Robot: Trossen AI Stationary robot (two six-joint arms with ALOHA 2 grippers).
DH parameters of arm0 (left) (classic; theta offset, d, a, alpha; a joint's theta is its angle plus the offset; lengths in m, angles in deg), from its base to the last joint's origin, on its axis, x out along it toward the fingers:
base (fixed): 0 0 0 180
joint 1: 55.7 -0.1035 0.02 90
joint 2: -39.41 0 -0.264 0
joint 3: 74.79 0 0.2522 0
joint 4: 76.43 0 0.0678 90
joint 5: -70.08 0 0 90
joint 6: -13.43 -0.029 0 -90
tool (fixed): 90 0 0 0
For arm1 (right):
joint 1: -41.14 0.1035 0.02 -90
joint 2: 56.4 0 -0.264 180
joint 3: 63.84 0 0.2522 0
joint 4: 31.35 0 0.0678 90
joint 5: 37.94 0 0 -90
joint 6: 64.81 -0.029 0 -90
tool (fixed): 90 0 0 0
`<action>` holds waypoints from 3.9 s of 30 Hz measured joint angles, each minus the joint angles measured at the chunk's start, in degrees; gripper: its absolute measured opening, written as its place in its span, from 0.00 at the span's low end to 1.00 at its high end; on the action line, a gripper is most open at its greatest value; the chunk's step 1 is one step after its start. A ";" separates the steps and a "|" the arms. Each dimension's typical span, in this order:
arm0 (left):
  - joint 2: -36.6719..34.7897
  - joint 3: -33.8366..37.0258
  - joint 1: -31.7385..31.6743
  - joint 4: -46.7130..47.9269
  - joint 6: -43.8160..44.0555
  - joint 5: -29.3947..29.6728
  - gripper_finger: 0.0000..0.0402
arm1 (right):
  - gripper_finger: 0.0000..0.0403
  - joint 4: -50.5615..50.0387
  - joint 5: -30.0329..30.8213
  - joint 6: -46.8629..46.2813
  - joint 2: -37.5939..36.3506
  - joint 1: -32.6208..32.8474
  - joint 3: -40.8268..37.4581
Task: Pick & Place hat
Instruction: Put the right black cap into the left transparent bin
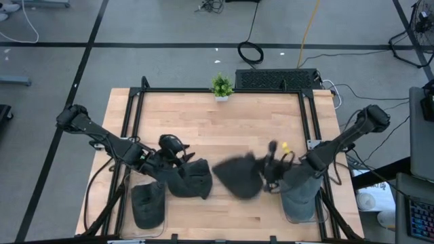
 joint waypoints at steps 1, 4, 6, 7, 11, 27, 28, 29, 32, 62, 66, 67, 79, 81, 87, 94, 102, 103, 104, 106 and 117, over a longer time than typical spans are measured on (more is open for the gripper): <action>0.00 -0.02 -0.38 -2.01 -0.04 -2.08 0.46 | 0.00 1.38 5.52 2.70 -0.79 -0.01 0.00; 0.00 -0.02 -1.79 -7.58 -1.20 -9.54 0.46 | 0.00 8.64 18.63 12.99 -1.98 -0.77 0.00; 0.00 -0.02 -2.83 -10.74 -1.86 -13.21 0.46 | 0.00 16.27 22.15 21.17 -1.95 -1.70 0.00; 0.00 -0.02 -3.32 -11.93 -1.95 -14.73 0.46 | 0.00 20.55 22.10 25.38 -1.89 -2.18 0.00; 0.00 -0.02 -6.47 -14.34 0.33 -19.99 0.46 | 0.00 35.94 18.31 37.58 -1.94 -3.53 0.00; -0.02 -0.07 -14.89 -39.88 -3.62 -37.86 0.46 | 0.00 57.57 6.55 54.26 -1.90 -6.99 0.00; -0.02 -0.07 -14.91 -40.60 -3.80 -37.83 0.46 | 0.00 58.59 6.17 54.69 -1.86 -7.29 -0.02; -0.02 -0.07 -14.91 -41.31 -4.00 -37.81 0.46 | 0.00 59.51 5.64 55.04 -1.85 -7.53 -0.02; -0.02 -0.07 -14.77 -43.11 -4.70 -37.80 0.46 | 0.00 61.84 5.44 55.98 -1.87 -8.16 -0.02; 1.76 -0.09 -13.50 -49.29 -8.98 -32.07 0.46 | 0.00 70.31 -5.50 45.83 -1.24 -16.23 -0.04; 5.32 -0.15 -13.23 -54.47 -9.95 -32.08 0.46 | 0.00 70.36 -8.07 43.81 -1.30 -17.22 -0.04; 6.11 -0.11 -13.23 -55.33 -10.87 -32.10 0.46 | 0.00 70.36 -8.17 43.37 -1.30 -17.39 -0.04; 13.33 -0.09 -13.51 -71.23 -23.21 -31.14 0.46 | 0.00 73.17 -8.24 41.06 -1.30 -17.95 -0.04; 14.54 -0.09 -13.60 -72.52 -23.21 -31.12 0.46 | 0.00 73.51 -8.23 41.05 -1.30 -17.95 -0.04; 20.45 -0.09 -13.93 -81.93 -26.25 -31.14 0.46 | 0.00 73.74 -9.73 39.06 -0.44 -18.22 -0.04; 22.97 -0.09 -14.12 -88.39 -30.67 -31.16 0.46 | 0.00 77.76 -9.65 41.06 1.67 -19.43 -0.04; 22.55 -0.11 -14.80 -88.29 -27.48 -36.54 0.35 | 0.00 78.08 -9.53 41.52 3.29 -20.16 -0.02; 22.40 -0.11 -14.80 -88.31 -27.21 -37.04 0.30 | 0.00 78.08 -9.53 41.57 3.29 -20.15 -0.02; 22.30 -0.11 -14.76 -88.41 -27.20 -37.27 0.23 | 0.00 78.07 -9.55 41.55 3.29 -20.14 -0.02; 21.74 -0.11 -14.79 -87.63 -28.06 -37.64 0.09 | 0.00 77.15 -9.48 41.21 3.27 -20.14 -0.02; 9.01 0.04 -14.66 -62.12 -26.63 -40.94 0.02 | 0.28 55.43 -2.22 41.54 1.20 -15.17 0.17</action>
